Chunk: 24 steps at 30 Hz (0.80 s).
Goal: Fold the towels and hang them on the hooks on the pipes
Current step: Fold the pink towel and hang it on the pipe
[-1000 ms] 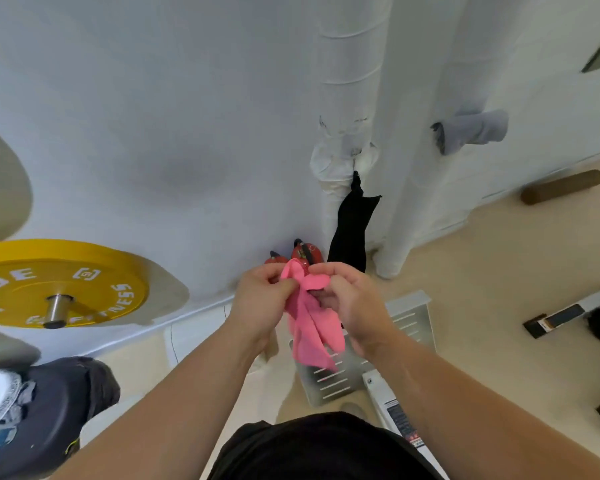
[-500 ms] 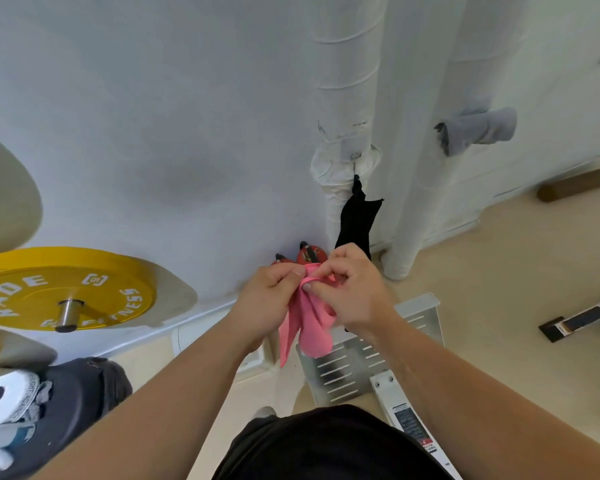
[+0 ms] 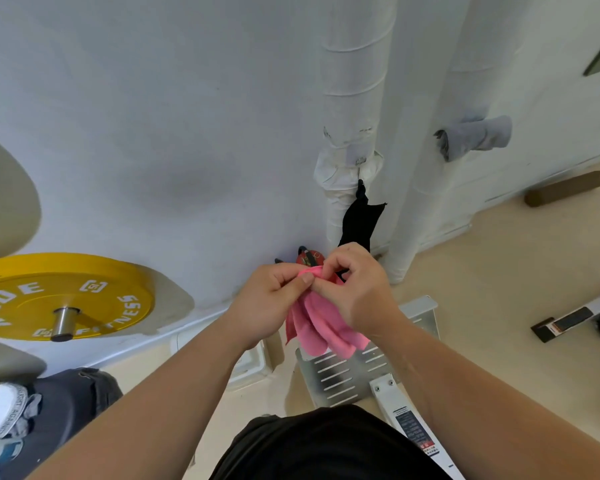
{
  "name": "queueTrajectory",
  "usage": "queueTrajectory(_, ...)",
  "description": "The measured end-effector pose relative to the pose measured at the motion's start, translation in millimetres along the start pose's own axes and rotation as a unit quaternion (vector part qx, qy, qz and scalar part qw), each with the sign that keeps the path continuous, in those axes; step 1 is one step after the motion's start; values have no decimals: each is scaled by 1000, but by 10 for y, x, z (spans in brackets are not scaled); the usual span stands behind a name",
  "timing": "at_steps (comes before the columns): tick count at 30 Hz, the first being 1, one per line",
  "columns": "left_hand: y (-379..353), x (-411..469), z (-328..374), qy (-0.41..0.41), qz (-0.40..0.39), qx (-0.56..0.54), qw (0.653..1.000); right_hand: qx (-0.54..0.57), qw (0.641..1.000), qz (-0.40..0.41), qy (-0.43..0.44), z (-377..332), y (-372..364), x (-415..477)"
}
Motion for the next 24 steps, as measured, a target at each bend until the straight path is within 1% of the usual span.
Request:
queueTrajectory(3, 86, -10, 34, -23, 23, 31, 999, -26, 999, -32, 10, 61, -17, 19)
queueTrajectory(5, 161, -7, 82, -37, 49, 52, 997, -73, 996, -54, 22, 157, -9, 44)
queueTrajectory(7, 244, 3, 140, -43, 83, 60, 994, -136, 986, -95, 24, 298, 31, 69)
queueTrajectory(9, 323, 32, 169, -45, 124, 66, 989, -222, 962, -161, 7, 418, 86, 80)
queueTrajectory(11, 403, 69, 166, -40, 177, 80, 980, -307, 927, -216, -9, 507, 146, 62)
queueTrajectory(13, 496, 104, 144, -35, 234, 89, 967, -368, 898, -240, -23, 579, 219, 39)
queueTrajectory(16, 653, 123, 93, -26, 277, 99, 955, -412, 877, -244, -28, 620, 356, 43)
queueTrajectory(19, 775, 123, 6, -14, 258, 129, 957, -418, 879, -224, -51, 567, 533, 110)
queueTrajectory(22, 858, 140, -78, -8, 235, 140, 962, -408, 897, -159, -62, 403, 752, 223)
queueTrajectory(24, 916, 154, -118, 1, 237, 112, 965, -353, 928, -103, -62, 229, 891, 281)
Point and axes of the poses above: each hand's wrist, its own x-axis towards the middle knuckle, its own y-axis out of the back of the hand, z = x × y, the point moved 1 cm from there along x, towards the middle knuckle, and after that the axes turned 4 degrees about x, right-handed, at the moved point
